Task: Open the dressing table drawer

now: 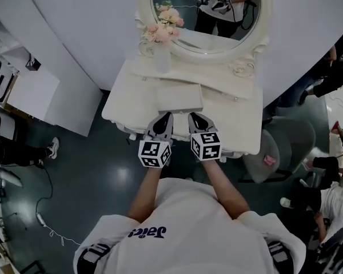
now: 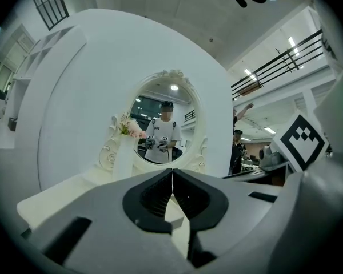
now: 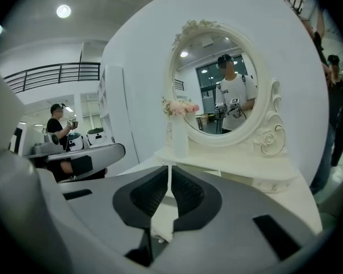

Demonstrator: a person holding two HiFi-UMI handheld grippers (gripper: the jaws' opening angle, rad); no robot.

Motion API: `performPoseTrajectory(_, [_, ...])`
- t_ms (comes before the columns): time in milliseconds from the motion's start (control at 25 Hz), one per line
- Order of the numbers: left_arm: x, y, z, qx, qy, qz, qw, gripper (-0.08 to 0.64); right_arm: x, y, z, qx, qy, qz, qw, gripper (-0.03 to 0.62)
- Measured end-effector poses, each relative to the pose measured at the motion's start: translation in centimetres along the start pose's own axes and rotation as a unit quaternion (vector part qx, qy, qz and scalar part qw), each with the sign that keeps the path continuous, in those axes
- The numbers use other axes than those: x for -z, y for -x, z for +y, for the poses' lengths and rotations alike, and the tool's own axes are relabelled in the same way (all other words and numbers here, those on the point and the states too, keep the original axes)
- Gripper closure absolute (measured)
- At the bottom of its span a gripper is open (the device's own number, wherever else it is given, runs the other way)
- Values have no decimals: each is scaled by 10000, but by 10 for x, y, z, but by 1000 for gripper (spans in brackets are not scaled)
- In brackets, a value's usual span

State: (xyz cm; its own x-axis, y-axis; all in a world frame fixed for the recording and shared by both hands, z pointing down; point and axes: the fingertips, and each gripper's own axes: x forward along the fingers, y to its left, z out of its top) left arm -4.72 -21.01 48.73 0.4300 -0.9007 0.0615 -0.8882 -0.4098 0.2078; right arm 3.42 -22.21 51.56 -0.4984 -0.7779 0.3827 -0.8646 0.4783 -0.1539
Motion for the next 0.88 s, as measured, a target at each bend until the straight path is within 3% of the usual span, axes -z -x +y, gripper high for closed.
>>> performPoseTrajectory(160, [11, -27, 24, 96, 25, 72, 9999, 545, 15, -35, -17, 118, -74, 299, 9995, 581])
performPoseTrajectory(520, [47, -51, 43, 353, 153, 452, 9982, 543, 91, -79, -30, 181, -378, 1339, 9901, 580])
performPoseTrajectory(560, [51, -54, 44, 375, 170, 509, 9979, 543, 102, -84, -30, 144, -444, 1479, 9879, 571])
performPoseTrajectory(640, [58, -58, 45, 424, 211, 604, 9970, 543, 120, -92, -30, 91, -572, 1734, 9831, 459])
performPoseTrajectory(880, [74, -67, 55, 507, 286, 840, 9948, 543, 153, -112, -33, 172, -639, 2117, 9751, 448])
